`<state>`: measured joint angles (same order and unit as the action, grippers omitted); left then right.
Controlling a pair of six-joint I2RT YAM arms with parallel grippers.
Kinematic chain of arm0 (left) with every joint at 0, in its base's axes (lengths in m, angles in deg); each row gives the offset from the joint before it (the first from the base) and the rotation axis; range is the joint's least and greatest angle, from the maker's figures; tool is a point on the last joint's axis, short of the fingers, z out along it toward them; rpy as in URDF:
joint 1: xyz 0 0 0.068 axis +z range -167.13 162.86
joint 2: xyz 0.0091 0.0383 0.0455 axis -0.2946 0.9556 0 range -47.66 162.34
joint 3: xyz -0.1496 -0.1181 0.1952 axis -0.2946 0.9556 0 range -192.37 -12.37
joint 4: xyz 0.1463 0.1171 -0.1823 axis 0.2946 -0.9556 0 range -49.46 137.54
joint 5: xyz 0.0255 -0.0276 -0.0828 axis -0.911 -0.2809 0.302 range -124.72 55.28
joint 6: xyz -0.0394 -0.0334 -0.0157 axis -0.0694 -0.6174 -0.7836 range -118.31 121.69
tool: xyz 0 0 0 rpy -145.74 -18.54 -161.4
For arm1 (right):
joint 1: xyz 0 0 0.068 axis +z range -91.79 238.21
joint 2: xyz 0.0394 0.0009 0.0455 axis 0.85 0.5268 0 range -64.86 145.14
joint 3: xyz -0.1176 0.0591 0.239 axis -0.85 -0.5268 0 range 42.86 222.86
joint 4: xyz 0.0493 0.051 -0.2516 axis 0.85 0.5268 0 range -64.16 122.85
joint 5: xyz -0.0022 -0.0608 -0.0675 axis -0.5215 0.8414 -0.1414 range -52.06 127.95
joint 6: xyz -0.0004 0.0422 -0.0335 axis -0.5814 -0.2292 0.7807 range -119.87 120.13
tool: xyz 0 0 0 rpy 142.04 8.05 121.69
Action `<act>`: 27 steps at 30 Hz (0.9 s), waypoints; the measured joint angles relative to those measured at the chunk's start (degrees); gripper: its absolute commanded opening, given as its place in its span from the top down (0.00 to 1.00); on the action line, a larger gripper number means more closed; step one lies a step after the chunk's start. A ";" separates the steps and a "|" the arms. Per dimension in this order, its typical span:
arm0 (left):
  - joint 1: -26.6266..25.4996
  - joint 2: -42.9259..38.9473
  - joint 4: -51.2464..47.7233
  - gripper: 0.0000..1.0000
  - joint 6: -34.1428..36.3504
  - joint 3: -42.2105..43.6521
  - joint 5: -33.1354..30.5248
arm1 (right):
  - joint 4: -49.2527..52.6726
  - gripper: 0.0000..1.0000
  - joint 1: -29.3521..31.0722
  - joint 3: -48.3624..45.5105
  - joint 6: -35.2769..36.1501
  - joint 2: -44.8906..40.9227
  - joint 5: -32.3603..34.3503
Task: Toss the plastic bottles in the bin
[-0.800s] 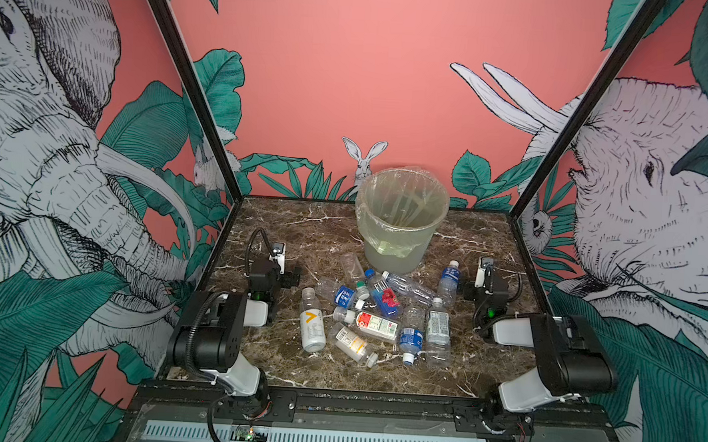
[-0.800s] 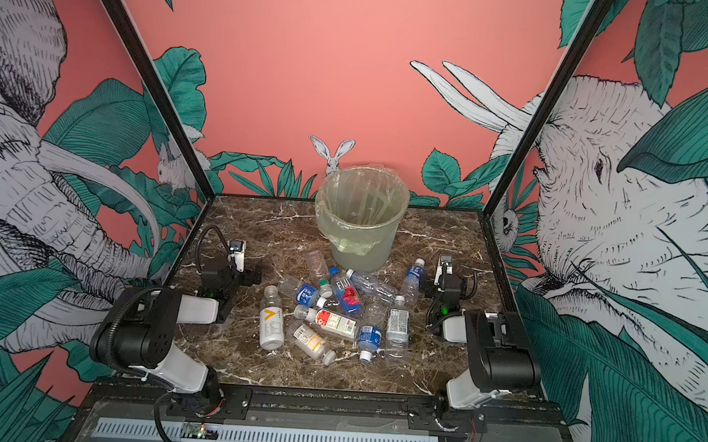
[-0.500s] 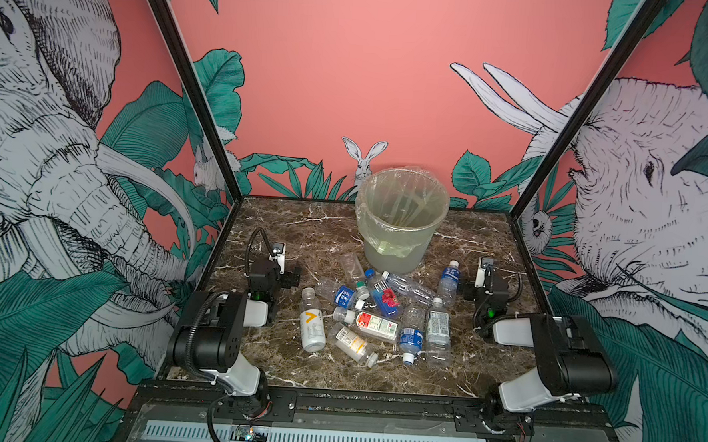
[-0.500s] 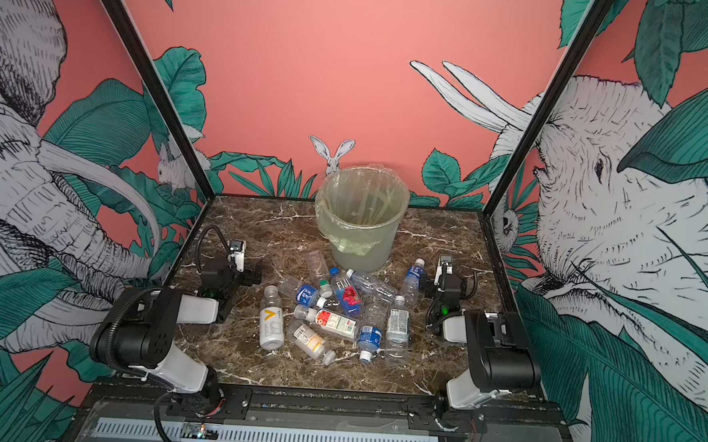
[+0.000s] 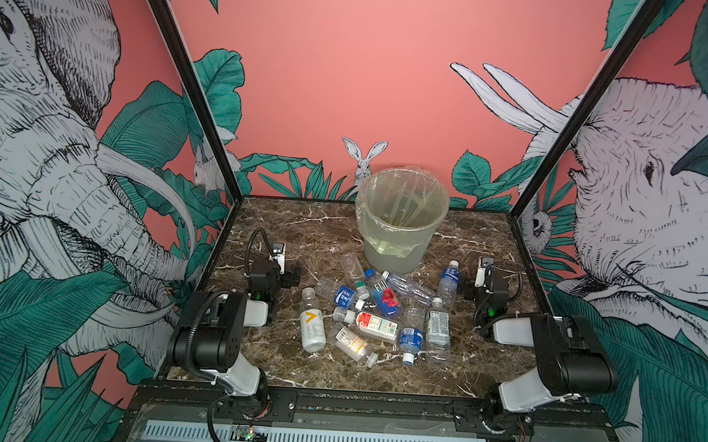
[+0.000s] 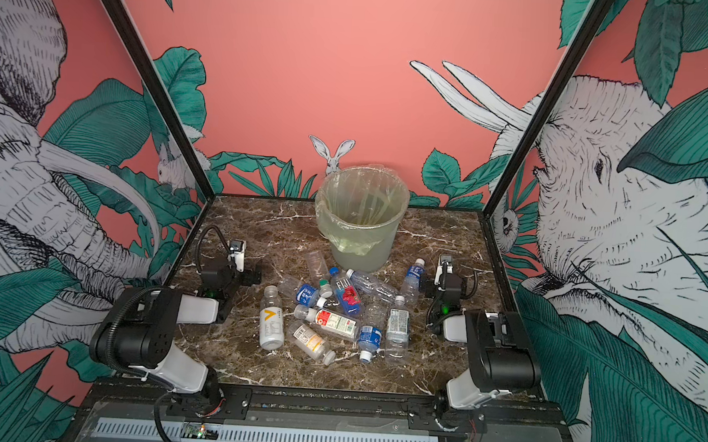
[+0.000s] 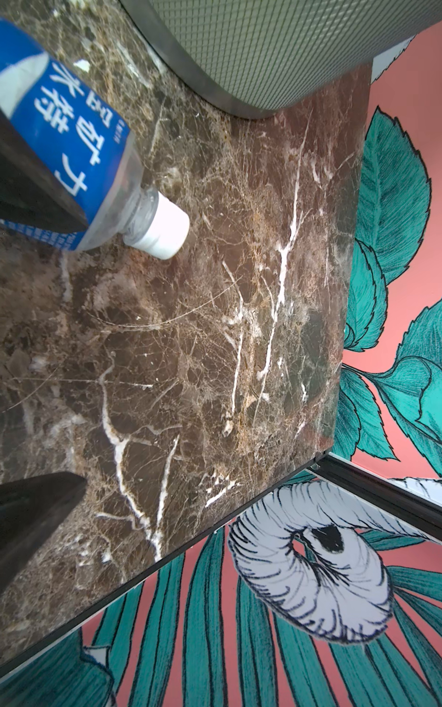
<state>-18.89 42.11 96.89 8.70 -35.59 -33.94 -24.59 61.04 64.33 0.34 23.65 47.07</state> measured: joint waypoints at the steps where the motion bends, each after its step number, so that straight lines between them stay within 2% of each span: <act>1: -0.02 0.00 0.00 0.00 0.00 0.00 0.02 | 0.00 0.01 0.00 0.00 0.00 0.00 0.00; 6: -0.02 0.00 0.00 0.00 -0.04 0.00 -0.20 | 0.11 0.01 0.00 0.00 -0.02 0.00 0.00; 9: -0.02 -0.31 -0.13 0.00 -0.94 0.00 -2.69 | 0.55 0.01 0.00 0.02 -0.31 -0.20 0.81; 11: -0.02 -2.86 -2.69 0.00 -1.73 0.04 -5.14 | 3.23 0.01 0.00 0.13 -1.01 -1.95 2.43; 14: -0.61 -11.08 -7.26 0.00 -3.02 0.15 -9.77 | 9.07 0.01 0.00 1.33 -2.16 -7.32 5.64; 20: -5.20 -27.19 -18.58 0.00 -8.50 -1.86 -18.53 | 28.72 0.01 0.00 12.52 -9.44 -16.26 13.31; 23: -8.11 -31.12 -27.47 0.00 -11.96 -4.90 -20.55 | 43.85 0.01 0.00 21.75 -17.25 -17.03 16.00; 27: -9.51 -33.31 -39.26 0.00 -16.79 -10.05 -20.28 | 58.84 0.01 0.15 29.75 -24.65 -17.18 15.30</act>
<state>-28.40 8.80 57.63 -8.09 -45.65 -54.22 34.25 61.19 94.08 -24.32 6.47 62.37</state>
